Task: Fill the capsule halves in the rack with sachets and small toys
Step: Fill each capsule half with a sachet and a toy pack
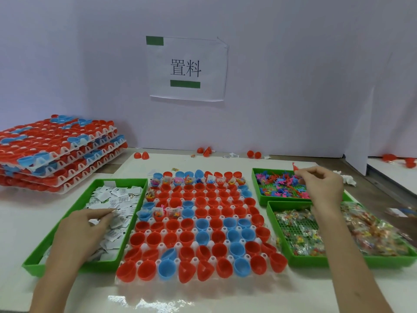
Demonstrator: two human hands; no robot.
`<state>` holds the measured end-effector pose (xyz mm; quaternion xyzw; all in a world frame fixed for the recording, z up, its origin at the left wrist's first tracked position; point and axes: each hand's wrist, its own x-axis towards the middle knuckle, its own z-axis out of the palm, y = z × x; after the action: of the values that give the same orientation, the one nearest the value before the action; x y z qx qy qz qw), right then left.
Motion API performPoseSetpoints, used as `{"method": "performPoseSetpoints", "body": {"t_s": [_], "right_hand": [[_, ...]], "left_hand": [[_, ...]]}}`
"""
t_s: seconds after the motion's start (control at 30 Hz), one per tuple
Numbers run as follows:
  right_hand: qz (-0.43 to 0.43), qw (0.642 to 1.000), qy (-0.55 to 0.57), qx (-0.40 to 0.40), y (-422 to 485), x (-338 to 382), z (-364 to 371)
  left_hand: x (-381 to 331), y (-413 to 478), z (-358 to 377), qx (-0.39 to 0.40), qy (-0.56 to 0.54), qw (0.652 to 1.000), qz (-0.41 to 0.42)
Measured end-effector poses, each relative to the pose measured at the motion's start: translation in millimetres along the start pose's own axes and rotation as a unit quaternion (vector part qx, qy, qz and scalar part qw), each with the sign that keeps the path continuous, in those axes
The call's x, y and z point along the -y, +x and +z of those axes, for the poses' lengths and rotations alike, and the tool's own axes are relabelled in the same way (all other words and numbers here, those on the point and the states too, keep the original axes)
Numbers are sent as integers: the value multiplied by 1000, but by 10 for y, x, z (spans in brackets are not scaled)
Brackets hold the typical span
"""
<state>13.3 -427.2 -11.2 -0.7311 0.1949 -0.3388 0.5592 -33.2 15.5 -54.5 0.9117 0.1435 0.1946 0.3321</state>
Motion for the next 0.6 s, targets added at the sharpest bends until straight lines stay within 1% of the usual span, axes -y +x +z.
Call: {"method": "performPoseSetpoints", "body": {"t_s": [0.1, 0.17, 0.27, 0.37, 0.47, 0.53, 0.6], "right_hand": [[-3, 997, 68, 35, -123, 138, -120], [-11, 988, 133, 72, -293, 273, -211], [-15, 972, 201, 117, -645, 410, -319], [-25, 961, 229, 157, -992, 474, -337], [-33, 956, 222, 191, -1200, 554, -299], [-48, 949, 223, 216, -1294, 642, -292], [-73, 942, 224, 238, -1381, 727, -306]], "left_hand": [[5, -8, 1, -41, -39, 998, 2], [-18, -13, -46, -69, -113, 991, -18], [-91, -36, -112, -121, -235, 963, -57], [-398, -168, -120, -160, -331, 929, -38], [-784, -425, -46, -161, -364, 917, -9], [-977, -628, 55, -153, -401, 903, -14], [-1177, -851, 173, -110, -469, 876, -26]]}}
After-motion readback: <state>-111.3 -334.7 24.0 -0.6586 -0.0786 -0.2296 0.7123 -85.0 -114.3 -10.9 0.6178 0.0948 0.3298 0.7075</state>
